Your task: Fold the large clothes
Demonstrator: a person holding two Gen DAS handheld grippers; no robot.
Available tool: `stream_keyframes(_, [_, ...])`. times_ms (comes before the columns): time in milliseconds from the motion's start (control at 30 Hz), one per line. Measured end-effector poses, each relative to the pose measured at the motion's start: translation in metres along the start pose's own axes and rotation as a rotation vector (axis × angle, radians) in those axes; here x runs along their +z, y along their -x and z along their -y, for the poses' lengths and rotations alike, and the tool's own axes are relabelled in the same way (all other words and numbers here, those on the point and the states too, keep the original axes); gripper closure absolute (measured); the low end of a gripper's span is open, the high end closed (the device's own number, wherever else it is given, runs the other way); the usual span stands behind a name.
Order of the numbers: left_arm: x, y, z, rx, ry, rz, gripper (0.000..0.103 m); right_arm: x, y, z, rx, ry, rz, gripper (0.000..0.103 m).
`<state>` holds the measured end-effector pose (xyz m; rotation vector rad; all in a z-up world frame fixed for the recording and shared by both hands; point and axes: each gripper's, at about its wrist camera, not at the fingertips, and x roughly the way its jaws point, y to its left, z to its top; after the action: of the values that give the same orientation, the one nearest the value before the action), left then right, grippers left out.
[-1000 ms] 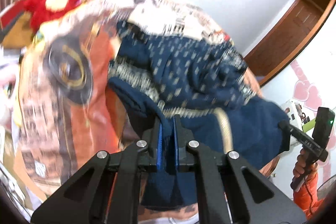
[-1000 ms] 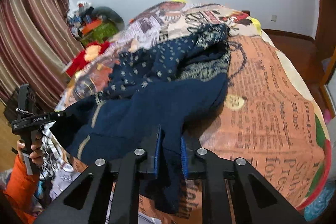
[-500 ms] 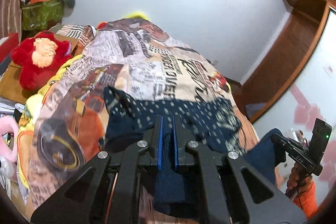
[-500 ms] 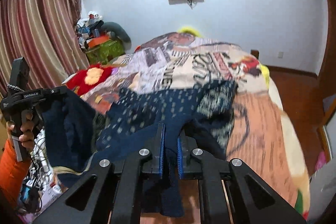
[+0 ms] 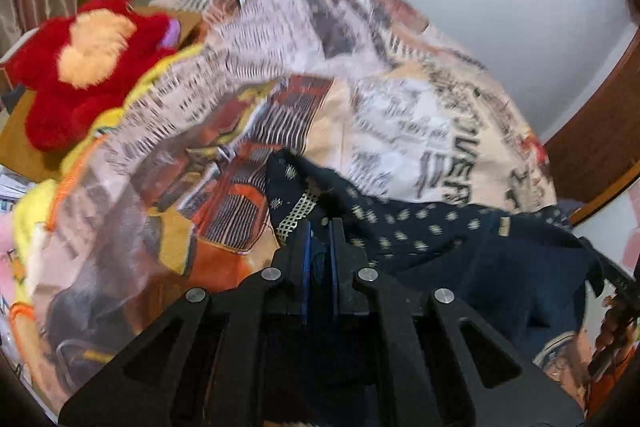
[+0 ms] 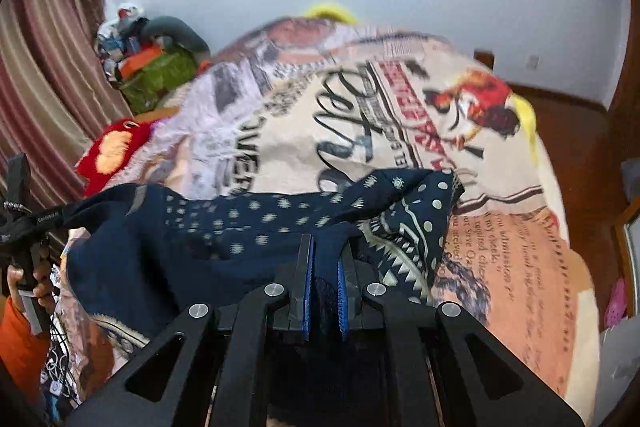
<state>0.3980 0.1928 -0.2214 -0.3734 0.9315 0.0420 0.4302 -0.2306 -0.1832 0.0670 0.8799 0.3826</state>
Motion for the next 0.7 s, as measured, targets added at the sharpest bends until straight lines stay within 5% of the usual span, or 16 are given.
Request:
stream_keyframes(333, [0.007, -0.025, 0.01, 0.09, -0.076, -0.019, 0.095, 0.011, -0.013, 0.024, 0.081, -0.041, -0.065, 0.095])
stream_keyframes(433, [0.018, -0.004, 0.01, 0.126, -0.098, 0.017, 0.095, 0.018, 0.008, 0.026, 0.001, -0.025, -0.015, 0.095])
stream_keyframes(533, [0.025, 0.023, 0.009, 0.139, -0.117, 0.058, 0.078, 0.026, 0.033, 0.031, -0.034, -0.011, 0.035, 0.091])
stream_keyframes(600, [0.026, 0.042, 0.01, 0.145, -0.131, 0.088, 0.059, 0.029, 0.051, 0.032, -0.054, 0.002, 0.064, 0.08])
stream_keyframes(667, [0.023, 0.056, 0.011, 0.157, -0.152, 0.117, 0.05, 0.027, 0.066, 0.029, -0.059, 0.022, 0.108, 0.04])
stream_keyframes(700, [0.02, 0.062, 0.012, 0.166, -0.165, 0.121, 0.049, 0.024, 0.075, 0.026, -0.06, 0.036, 0.146, 0.034])
